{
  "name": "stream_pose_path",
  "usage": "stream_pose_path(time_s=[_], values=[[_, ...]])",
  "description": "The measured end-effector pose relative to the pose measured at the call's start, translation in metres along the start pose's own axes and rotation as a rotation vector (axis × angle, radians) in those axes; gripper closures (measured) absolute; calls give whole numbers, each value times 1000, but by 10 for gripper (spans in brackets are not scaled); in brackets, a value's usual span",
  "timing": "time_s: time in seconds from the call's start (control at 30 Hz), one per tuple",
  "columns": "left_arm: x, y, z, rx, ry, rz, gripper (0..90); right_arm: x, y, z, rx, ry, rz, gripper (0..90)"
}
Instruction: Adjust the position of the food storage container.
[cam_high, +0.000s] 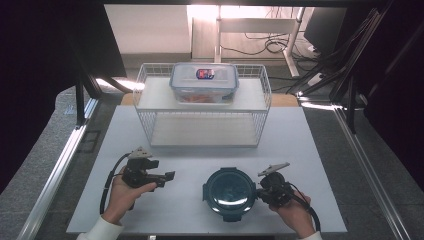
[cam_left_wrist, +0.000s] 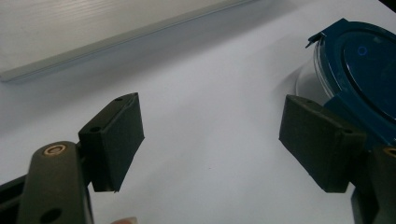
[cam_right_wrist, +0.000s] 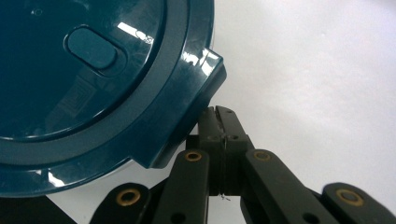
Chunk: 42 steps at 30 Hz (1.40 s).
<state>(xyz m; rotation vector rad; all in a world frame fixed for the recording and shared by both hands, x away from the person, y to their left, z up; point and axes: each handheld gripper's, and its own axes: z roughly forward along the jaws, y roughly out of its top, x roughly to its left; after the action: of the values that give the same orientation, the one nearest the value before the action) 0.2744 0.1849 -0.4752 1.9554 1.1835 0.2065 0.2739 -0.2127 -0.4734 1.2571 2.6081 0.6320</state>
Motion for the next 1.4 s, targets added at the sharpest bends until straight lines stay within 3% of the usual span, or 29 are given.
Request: stream_pose_path(time_s=[0.27,0.67,0.93,1.1,1.17,1.3,1.4], values=[[0,0,0,-1,1,0,210,10,5,3,13,0,-36,890],[1,-1,1,4,3,-2,208,14,5,3,6,57,-55,889],[-1,-1,-3,-9,-10,-15,207,-12,-7,-29,-144,84,40,889],[-6,-3,-5,-18,-39,-29,207,-22,-17,-36,-221,129,90,875],[-8,-5,-5,-16,-42,-30,207,-26,-21,-36,-243,149,93,817],[-14,-7,-3,-13,-36,-36,201,-32,-23,-36,-297,203,132,480],[-17,-8,-4,-18,-33,-55,193,-36,-24,-37,-335,226,178,343]])
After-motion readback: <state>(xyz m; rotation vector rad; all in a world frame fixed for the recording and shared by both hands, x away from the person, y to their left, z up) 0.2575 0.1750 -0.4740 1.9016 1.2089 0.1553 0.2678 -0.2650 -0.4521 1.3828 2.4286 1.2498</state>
